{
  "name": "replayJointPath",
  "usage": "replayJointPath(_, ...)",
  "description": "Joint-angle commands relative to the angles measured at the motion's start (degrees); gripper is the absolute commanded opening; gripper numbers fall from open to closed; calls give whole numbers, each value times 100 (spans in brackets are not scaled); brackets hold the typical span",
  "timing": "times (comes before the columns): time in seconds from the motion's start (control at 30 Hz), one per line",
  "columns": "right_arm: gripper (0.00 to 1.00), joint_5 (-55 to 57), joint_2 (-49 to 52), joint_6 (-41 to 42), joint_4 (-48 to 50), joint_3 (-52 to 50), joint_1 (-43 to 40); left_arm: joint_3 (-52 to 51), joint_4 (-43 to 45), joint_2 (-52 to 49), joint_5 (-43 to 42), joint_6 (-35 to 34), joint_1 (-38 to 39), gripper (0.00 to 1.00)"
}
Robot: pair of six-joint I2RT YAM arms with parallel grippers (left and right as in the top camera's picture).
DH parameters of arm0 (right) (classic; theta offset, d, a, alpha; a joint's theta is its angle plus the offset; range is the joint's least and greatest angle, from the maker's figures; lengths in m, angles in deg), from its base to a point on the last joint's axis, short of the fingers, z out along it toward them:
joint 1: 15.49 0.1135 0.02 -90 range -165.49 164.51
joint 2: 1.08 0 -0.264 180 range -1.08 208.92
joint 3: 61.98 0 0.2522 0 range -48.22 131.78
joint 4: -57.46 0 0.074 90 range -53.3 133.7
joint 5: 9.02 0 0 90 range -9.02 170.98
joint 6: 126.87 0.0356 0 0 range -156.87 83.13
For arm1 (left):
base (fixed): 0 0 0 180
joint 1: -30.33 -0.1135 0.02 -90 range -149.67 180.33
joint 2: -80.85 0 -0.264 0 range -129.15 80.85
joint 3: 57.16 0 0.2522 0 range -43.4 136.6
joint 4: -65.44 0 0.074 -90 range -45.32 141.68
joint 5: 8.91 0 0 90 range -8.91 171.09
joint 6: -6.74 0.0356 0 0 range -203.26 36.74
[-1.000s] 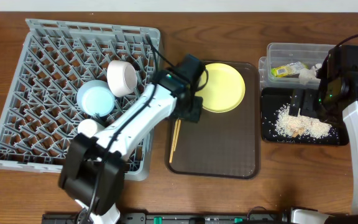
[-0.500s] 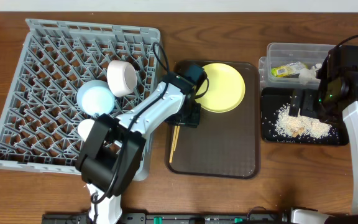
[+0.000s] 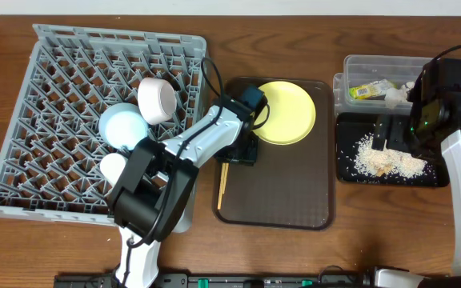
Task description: Sort waste into correct bins and load items into the dishwasher
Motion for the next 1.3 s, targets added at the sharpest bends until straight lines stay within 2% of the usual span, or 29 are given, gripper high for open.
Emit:
replayJointPath(0.0,99,-24,-22,17,-7,87,-4,-52,-22,-83,175,-74,-11,45)
replayJointPath(0.4,99,-26,-22,17,11,87,-4,-50,-127,511,264,-50,-13,45)
replayJointPath(0.73,99,-24,-22,17,13,87,-4,-55,-79,442,776,-52,-13,45)
replayJointPath(1.27,99,-24,-22,17,-2,87,-4,-66,175,166,782,-52,-11,45)
